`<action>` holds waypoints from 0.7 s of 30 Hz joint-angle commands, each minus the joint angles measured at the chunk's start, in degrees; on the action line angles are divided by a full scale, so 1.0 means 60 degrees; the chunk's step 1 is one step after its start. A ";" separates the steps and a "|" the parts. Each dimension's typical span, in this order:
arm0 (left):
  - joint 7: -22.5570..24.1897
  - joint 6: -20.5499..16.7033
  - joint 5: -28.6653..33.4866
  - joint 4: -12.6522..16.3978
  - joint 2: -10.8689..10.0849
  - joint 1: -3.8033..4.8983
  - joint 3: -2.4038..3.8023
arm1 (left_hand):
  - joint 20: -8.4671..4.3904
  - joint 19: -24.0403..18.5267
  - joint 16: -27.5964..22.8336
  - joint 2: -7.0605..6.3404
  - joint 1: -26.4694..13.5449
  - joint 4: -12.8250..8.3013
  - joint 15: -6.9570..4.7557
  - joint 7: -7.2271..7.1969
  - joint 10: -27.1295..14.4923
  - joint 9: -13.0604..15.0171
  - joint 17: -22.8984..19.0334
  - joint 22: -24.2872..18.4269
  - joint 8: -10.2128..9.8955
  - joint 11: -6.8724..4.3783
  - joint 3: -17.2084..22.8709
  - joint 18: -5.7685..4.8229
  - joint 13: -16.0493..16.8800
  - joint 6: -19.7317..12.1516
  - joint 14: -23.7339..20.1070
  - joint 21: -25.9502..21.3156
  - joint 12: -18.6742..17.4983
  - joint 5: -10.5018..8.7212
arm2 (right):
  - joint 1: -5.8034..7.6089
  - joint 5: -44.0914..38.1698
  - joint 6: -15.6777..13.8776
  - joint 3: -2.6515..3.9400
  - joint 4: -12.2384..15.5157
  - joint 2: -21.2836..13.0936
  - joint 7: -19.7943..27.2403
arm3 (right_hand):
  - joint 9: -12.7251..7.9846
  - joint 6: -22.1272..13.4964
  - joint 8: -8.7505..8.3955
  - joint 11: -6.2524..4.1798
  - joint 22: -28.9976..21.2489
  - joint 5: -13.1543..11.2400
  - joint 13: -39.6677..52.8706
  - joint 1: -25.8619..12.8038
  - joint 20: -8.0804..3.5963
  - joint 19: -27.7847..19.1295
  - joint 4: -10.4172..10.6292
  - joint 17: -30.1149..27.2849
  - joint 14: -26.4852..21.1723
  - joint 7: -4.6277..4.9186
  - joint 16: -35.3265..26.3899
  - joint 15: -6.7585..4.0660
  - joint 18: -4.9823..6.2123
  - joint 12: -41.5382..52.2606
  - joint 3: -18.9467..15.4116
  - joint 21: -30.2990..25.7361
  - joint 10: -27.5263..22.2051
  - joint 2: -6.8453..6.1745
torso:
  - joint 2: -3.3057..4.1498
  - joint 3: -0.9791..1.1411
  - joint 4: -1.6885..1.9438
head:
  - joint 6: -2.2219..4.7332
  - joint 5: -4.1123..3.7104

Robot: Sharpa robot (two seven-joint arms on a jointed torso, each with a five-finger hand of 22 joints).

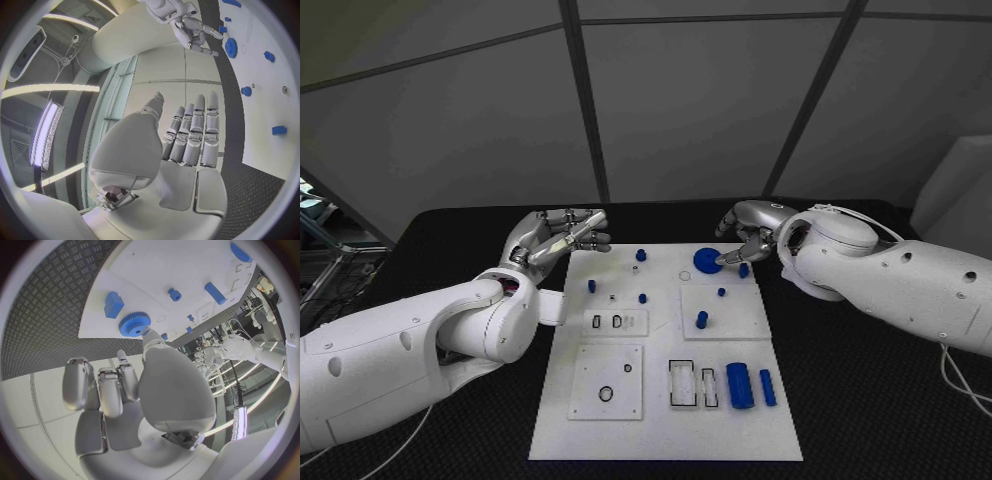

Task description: Assemble the parts on the task board

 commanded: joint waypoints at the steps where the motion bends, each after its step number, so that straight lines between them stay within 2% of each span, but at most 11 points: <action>1: 0.0091 0.0119 -0.0057 0.0018 0.0005 0.0013 0.0009 | 0.0019 -0.0036 -0.0025 0.0101 -0.0022 -0.0072 0.0049 0.0066 -0.0002 -0.0004 0.0009 0.0016 -0.0053 0.0054 -0.0005 -0.0076 -0.0003 0.0031 -0.0010 0.0045 -0.0043 -0.0036 | 0.0013 -0.0091 0.0194 0.0002 -0.0020 0.0039 0.0031 | 0.0025 0.0126 0.0101 -0.0002 0.0053 -0.0022 0.0961 -0.0013 -0.0002 0.0073 -0.0017 0.2262 0.0956 -0.0030 0.0043 0.0030 -0.0172 0.0186 0.0067 0.0079 0.0179 0.0147 | -0.0005 0.0002 -0.0003 | -0.0020 0.0003; 13: 0.0074 0.0111 -0.0057 0.0016 -0.0008 0.0013 0.0009 | 0.0020 -0.0041 -0.0029 0.0107 -0.0030 -0.0071 0.0049 0.0066 0.0002 -0.0003 0.0015 0.0020 -0.0056 0.0054 -0.0005 -0.0076 -0.0002 0.0036 -0.0009 0.0050 -0.0045 -0.0035 | -0.0069 -0.0093 0.0191 -0.0001 -0.0175 0.0259 0.0283 | 0.0088 0.0524 0.0330 -0.0090 0.0327 0.0070 0.1582 0.0035 -0.0141 0.0226 -0.0217 0.2459 0.0999 -0.0151 0.0105 -0.0136 -0.0224 0.0678 0.0105 0.0213 0.0579 0.0420 | 0.0005 0.0013 -0.0002 | -0.0042 0.0011; 21: 0.0062 0.0106 -0.0057 0.0012 -0.0010 0.0013 0.0009 | 0.0020 -0.0041 -0.0029 0.0107 -0.0030 -0.0071 0.0049 0.0066 0.0002 -0.0003 0.0015 0.0020 -0.0056 0.0054 -0.0005 -0.0076 -0.0002 0.0036 -0.0009 0.0050 -0.0045 -0.0035 | -0.0115 -0.0093 0.0304 -0.0005 -0.0258 0.0366 0.0330 | 0.0098 0.0608 0.0366 -0.0104 0.0354 0.0088 0.1647 0.0034 -0.0166 0.0240 -0.0262 0.2491 0.1006 -0.0166 0.0115 -0.0161 -0.0229 0.0727 0.0103 0.0226 0.0621 0.0462 | 0.0007 0.0016 -0.0003 | -0.0087 -0.0006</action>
